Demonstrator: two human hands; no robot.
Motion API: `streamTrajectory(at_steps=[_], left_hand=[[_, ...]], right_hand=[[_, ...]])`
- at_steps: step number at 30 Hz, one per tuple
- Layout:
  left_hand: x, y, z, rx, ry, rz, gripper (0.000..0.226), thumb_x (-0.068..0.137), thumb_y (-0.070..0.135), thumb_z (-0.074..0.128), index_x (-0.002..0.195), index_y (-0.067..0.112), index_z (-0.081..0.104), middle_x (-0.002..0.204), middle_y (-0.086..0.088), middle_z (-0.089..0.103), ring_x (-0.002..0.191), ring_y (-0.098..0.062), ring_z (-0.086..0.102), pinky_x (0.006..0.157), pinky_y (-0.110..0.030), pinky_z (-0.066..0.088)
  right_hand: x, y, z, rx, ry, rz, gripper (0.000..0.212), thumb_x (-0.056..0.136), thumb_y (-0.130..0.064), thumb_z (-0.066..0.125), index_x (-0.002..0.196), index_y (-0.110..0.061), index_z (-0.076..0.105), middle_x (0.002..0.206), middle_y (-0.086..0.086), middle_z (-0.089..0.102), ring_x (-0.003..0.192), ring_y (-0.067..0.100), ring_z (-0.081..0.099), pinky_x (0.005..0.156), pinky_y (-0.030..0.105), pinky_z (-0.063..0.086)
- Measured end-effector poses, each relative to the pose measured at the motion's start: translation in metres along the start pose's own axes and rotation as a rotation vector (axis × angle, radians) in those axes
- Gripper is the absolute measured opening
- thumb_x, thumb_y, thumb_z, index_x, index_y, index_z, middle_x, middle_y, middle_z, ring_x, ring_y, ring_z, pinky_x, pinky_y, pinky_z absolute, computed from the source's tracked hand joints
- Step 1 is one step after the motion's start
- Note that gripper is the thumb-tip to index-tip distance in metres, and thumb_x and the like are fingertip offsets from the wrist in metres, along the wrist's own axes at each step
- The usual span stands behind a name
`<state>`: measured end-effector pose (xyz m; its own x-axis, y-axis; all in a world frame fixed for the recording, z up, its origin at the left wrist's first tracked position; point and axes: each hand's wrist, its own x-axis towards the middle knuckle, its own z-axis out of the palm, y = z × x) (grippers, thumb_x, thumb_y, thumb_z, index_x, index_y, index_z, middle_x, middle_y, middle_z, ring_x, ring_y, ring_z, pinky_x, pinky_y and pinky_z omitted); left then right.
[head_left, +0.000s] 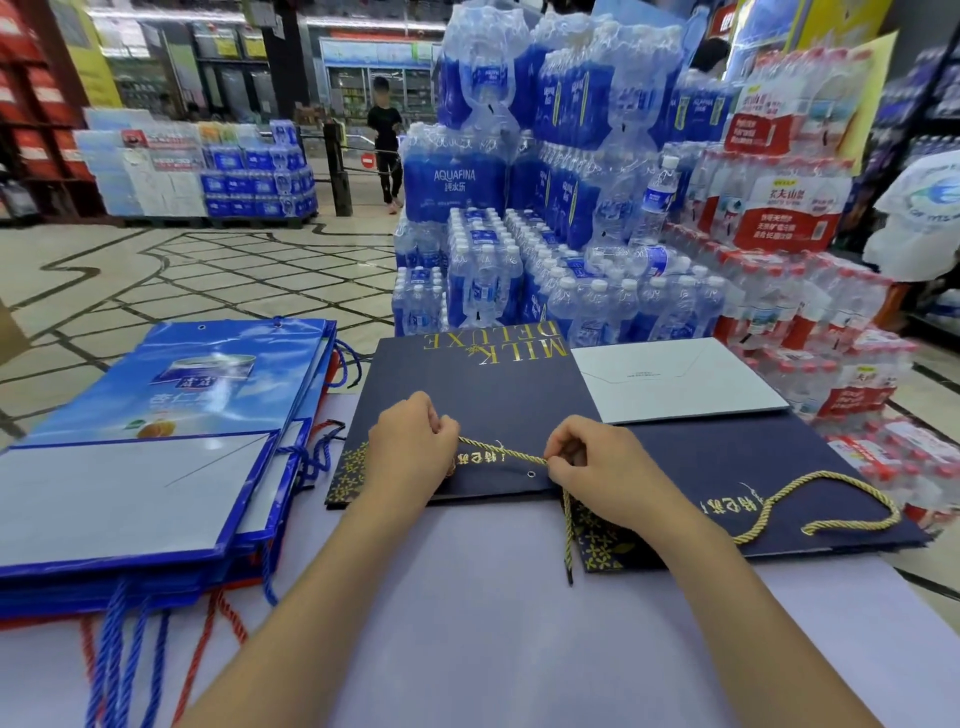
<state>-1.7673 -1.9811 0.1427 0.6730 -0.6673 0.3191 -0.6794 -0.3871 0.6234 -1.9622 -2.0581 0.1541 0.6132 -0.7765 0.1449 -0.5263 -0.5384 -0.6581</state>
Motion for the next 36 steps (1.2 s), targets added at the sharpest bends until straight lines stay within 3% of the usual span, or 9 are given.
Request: streamTrajectory(at_steps=[4, 6, 8, 11, 20, 24, 28, 32, 36], left_hand=[[-0.003, -0.003, 0.001, 0.387, -0.006, 0.127, 0.012, 0.092, 0.024, 0.050, 0.099, 0.015, 0.055, 0.100, -0.004, 0.058, 0.087, -0.025, 0.054, 0.071, -0.035, 0.040], [-0.004, -0.004, 0.002, 0.328, -0.002, 0.331, 0.026, 0.087, 0.011, 0.051, 0.112, 0.017, 0.058, 0.112, -0.002, 0.061, 0.103, -0.026, 0.053, 0.083, -0.037, 0.040], [-0.008, -0.002, 0.005, 0.111, -0.148, 0.543, 0.035, 0.088, 0.007, 0.051, 0.121, 0.017, 0.060, 0.120, 0.001, 0.062, 0.112, -0.023, 0.051, 0.094, -0.039, 0.039], [-0.015, 0.002, 0.016, 0.096, -0.314, 0.737, 0.029, 0.096, 0.022, 0.051, 0.123, 0.023, 0.063, 0.116, 0.005, 0.062, 0.108, -0.018, 0.050, 0.097, -0.032, 0.037], [-0.007, -0.008, 0.014, 0.125, -0.110, 0.359, 0.011, 0.090, 0.025, 0.056, 0.086, 0.016, 0.062, 0.084, 0.003, 0.059, 0.087, -0.018, 0.047, 0.077, -0.032, 0.040], [-0.005, -0.010, 0.011, 0.208, -0.037, 0.242, 0.013, 0.088, 0.027, 0.053, 0.085, 0.016, 0.059, 0.085, 0.001, 0.058, 0.087, -0.019, 0.046, 0.073, -0.031, 0.039], [-0.008, -0.006, 0.010, 0.365, -0.022, 0.211, 0.015, 0.089, 0.030, 0.049, 0.093, 0.019, 0.058, 0.093, 0.000, 0.058, 0.087, -0.019, 0.042, 0.072, -0.032, 0.035], [-0.008, -0.008, 0.011, 0.230, -0.010, 0.408, 0.034, 0.081, 0.016, 0.052, 0.114, 0.018, 0.062, 0.114, -0.001, 0.059, 0.110, -0.026, 0.050, 0.088, -0.040, 0.039], [-0.018, 0.003, 0.018, -0.003, -0.332, 0.657, 0.038, 0.090, 0.010, 0.047, 0.125, 0.017, 0.060, 0.124, 0.003, 0.061, 0.119, -0.019, 0.049, 0.101, -0.040, 0.041]], right_hand=[[0.006, 0.008, 0.009, -0.094, 0.131, -0.058, 0.005, 0.090, -0.020, 0.063, 0.088, -0.024, 0.061, 0.081, -0.012, 0.060, 0.071, 0.002, 0.051, 0.071, 0.023, 0.043], [0.009, 0.010, 0.010, -0.130, 0.170, -0.063, 0.006, 0.090, -0.024, 0.065, 0.086, -0.025, 0.061, 0.084, -0.011, 0.057, 0.074, 0.004, 0.050, 0.074, 0.025, 0.042], [0.011, 0.013, 0.011, -0.161, 0.188, -0.057, 0.013, 0.089, -0.030, 0.068, 0.080, -0.026, 0.060, 0.083, -0.010, 0.055, 0.076, 0.007, 0.050, 0.074, 0.027, 0.042], [0.012, 0.012, 0.013, -0.196, 0.192, -0.052, 0.021, 0.087, -0.036, 0.070, 0.073, -0.027, 0.056, 0.082, -0.008, 0.055, 0.079, 0.012, 0.052, 0.075, 0.029, 0.043], [0.004, 0.006, 0.007, -0.163, 0.060, -0.062, 0.005, 0.087, -0.024, 0.065, 0.092, -0.026, 0.068, 0.092, -0.012, 0.054, 0.088, 0.008, 0.052, 0.082, 0.025, 0.046], [0.006, 0.007, 0.007, -0.191, 0.105, -0.041, 0.011, 0.091, -0.017, 0.060, 0.096, -0.021, 0.069, 0.092, -0.010, 0.053, 0.090, 0.010, 0.052, 0.085, 0.027, 0.046], [0.007, 0.007, 0.009, -0.221, 0.177, 0.002, 0.008, 0.092, -0.028, 0.064, 0.090, -0.020, 0.066, 0.092, -0.006, 0.056, 0.088, 0.013, 0.054, 0.081, 0.027, 0.044], [0.009, 0.008, 0.007, -0.237, 0.206, 0.061, 0.018, 0.089, -0.038, 0.068, 0.080, -0.023, 0.062, 0.085, -0.008, 0.059, 0.083, 0.013, 0.054, 0.074, 0.027, 0.042], [0.008, 0.010, 0.002, -0.145, 0.170, 0.060, 0.015, 0.084, -0.036, 0.074, 0.076, -0.026, 0.067, 0.079, -0.011, 0.065, 0.080, 0.011, 0.058, 0.076, 0.028, 0.047]])
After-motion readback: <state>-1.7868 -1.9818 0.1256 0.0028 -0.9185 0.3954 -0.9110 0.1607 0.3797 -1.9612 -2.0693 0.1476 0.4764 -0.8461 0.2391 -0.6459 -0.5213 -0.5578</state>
